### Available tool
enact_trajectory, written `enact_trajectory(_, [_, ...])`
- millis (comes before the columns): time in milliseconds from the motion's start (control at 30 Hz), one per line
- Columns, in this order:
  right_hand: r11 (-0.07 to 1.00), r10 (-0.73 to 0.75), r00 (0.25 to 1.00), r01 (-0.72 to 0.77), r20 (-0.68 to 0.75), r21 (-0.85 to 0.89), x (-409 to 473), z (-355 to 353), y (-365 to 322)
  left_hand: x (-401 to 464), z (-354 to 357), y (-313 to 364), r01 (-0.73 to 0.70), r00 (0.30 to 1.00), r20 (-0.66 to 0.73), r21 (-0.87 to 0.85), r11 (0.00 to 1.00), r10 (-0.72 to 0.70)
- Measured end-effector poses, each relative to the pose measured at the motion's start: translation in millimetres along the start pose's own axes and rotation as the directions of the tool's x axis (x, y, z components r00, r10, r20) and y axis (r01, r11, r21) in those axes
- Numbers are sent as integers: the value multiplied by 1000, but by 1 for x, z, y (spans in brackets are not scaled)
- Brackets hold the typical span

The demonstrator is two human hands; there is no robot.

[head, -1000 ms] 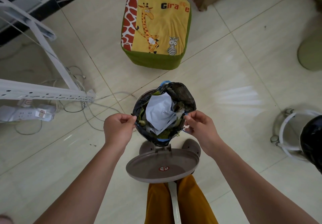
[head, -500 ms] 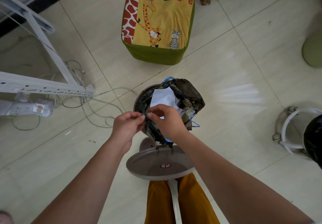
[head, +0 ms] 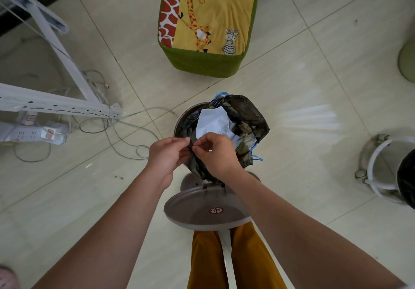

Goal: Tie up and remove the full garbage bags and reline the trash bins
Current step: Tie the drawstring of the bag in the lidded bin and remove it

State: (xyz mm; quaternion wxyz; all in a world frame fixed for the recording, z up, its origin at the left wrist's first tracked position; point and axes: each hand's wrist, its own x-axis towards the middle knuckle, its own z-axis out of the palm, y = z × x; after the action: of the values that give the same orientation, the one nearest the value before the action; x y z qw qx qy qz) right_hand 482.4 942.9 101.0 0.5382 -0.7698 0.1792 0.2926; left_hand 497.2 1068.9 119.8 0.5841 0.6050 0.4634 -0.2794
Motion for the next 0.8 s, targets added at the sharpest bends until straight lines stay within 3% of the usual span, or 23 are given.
enact_trajectory(200, [1000, 0, 1000, 0, -29, -10, 1, 1, 1, 3, 1, 1, 65, 998, 15, -104, 993, -63])
enact_trajectory(400, [994, -26, 998, 31, -52, 106, -2, 2, -2, 4, -6, 2, 30, 999, 43, -46, 999, -28])
enact_trajectory(600, [998, -2, 999, 5, -47, 70, 4, 7, -1, 8, -9, 5, 51, 993, 106, -44, 998, -46])
enact_trajectory(800, [965, 135, 991, -130, -6, 227, 5, 6, 2, 12, -7, 2, 60, 986, 159, 0, 998, -59])
